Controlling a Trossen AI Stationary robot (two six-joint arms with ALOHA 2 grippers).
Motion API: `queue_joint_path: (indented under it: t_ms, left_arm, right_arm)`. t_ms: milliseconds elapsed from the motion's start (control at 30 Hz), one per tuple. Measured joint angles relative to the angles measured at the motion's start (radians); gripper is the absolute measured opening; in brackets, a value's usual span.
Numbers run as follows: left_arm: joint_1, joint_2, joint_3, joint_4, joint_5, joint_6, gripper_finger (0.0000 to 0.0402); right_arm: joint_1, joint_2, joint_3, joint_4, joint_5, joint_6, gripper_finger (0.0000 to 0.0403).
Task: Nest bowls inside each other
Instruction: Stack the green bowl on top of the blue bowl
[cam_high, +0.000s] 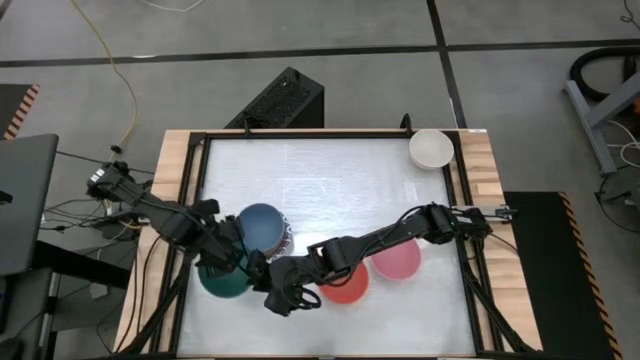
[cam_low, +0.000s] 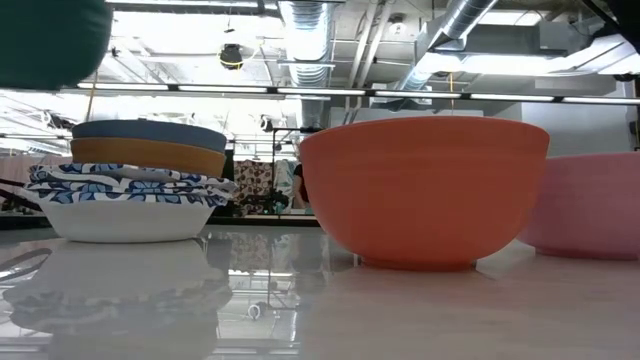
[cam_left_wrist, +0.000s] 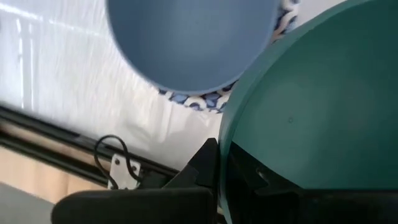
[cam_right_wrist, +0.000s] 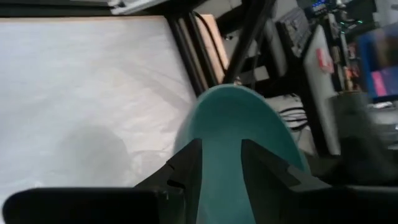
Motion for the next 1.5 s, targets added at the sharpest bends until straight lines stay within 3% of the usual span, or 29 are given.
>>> queue_joint_path:
  t_ms: [333, 800, 1167, 1267, 1400, 1500]
  left_arm:
    - [-0.001, 0.033, 0.116, -0.026, -0.045, 0.039, 0.0]
    - [0.008, 0.036, 0.123, 0.044, -0.019, 0.101, 0.0]
    - [0.012, 0.036, 0.123, 0.119, 0.007, 0.121, 0.0]
    - [0.012, 0.036, 0.123, 0.123, 0.008, 0.119, 0.0]
    - [0.012, 0.036, 0.125, 0.138, 0.003, 0.118, 0.0001]
    - [0.012, 0.036, 0.126, 0.15, -0.009, 0.143, 0.0009]
  right_arm:
    - [0.003, 0.0, 0.0, -0.037, -0.034, 0.022, 0.0131]
    - [-0.007, 0.024, 0.001, -0.108, -0.029, -0.009, 0.012]
    - [-0.003, 0.029, 0.0, -0.112, 0.056, -0.055, 0.0115]
    - [-0.003, 0.029, 0.0, -0.133, 0.06, -0.057, 0.009]
    - [-0.001, 0.031, -0.002, -0.161, 0.06, -0.053, 0.0025]
    - [-0.001, 0.034, -0.003, -0.162, 0.066, -0.03, 0.0016]
